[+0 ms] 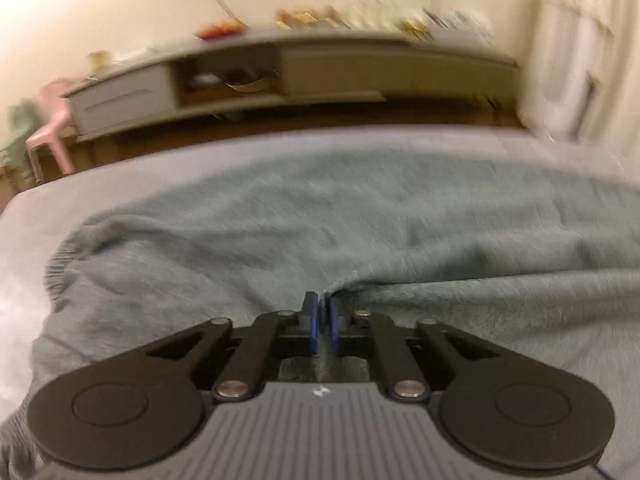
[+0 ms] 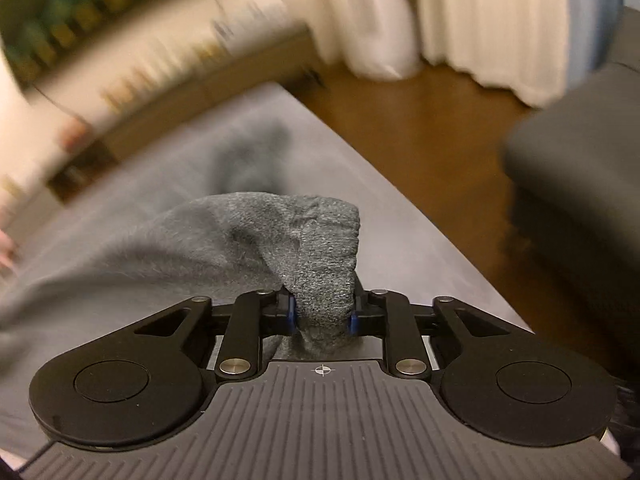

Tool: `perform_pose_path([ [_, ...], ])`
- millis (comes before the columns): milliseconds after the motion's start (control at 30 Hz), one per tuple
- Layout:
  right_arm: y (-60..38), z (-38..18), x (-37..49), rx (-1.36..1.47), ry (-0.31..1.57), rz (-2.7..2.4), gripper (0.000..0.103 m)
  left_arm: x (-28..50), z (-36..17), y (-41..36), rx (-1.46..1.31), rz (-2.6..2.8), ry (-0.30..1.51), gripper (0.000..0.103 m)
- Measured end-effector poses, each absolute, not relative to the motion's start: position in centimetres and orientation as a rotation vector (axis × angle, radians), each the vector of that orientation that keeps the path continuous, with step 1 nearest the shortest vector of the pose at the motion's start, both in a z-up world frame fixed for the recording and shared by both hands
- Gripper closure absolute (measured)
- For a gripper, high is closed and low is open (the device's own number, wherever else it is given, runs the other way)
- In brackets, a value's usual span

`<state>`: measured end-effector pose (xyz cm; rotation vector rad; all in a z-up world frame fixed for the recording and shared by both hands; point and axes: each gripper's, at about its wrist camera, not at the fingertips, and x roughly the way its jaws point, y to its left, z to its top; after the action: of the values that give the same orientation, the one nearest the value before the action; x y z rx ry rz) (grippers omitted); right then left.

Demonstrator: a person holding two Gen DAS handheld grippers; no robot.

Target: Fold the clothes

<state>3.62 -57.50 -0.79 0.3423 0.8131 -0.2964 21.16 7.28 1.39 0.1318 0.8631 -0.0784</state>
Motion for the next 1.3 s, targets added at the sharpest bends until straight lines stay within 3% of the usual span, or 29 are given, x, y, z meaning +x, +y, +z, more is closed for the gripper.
perform_pose_path([
  [33,-57.2,-1.7,4.4,0.29,0.863,-0.34,0.057,20.7,1.4,7.0,0.157,-0.07,0.861,0.082],
  [67,-56.8,-1.7,4.7,0.229,0.861,-0.376,0.051,20.2,1.9,7.2,0.159,-0.067,0.854,0.079],
  [133,-56.1,-0.1,4.5,0.193,0.782,-0.427,0.048,19.3,3.8,8.2,0.128,-0.062,0.824,0.075],
  [233,-53.7,2.6,4.0,0.175,0.658,-0.419,0.042,16.8,7.4,11.7,0.061,-0.008,0.757,0.061],
  [333,-50.4,4.0,4.4,0.123,0.597,-0.334,0.041,14.3,8.3,16.5,0.028,0.066,0.771,0.06],
  [467,-46.3,1.3,7.8,0.043,0.736,-0.147,0.046,12.0,6.4,21.3,0.051,0.108,0.872,0.061],
  [567,-46.0,-1.6,10.1,0.01,0.869,-0.163,0.051,11.1,2.5,22.9,0.156,0.151,0.965,0.062],
  [633,-47.4,-2.8,10.6,0.021,0.894,-0.21,0.048,10.1,0.7,24.5,0.172,0.167,0.982,0.064],
  [800,-49.3,-2.5,10.5,0.058,0.891,-0.302,0.052,8.7,0.7,27.8,0.18,0.227,0.967,0.061],
  [867,-48.9,-2.3,10.4,0.014,0.892,-0.325,0.047,9.0,0.9,29.1,0.21,0.328,0.981,0.061],
  [900,-48.7,-2.0,10.3,-0.001,0.887,-0.332,0.049,9.0,1.1,29.6,0.223,0.37,0.988,0.063],
  [1067,-50.4,2.0,7.8,0.241,0.712,-0.225,0.042,8.8,4.3,28.6,0.203,0.356,0.908,0.065],
  [1233,-49.9,1.8,5.4,0.171,0.778,-0.189,0.025,9.0,7.7,23.1,0.22,0.195,0.798,0.06],
  [1300,-49.8,1.2,4.4,0.136,0.813,-0.189,0.024,9.1,7.9,20.4,0.244,0.117,0.777,0.059],
])
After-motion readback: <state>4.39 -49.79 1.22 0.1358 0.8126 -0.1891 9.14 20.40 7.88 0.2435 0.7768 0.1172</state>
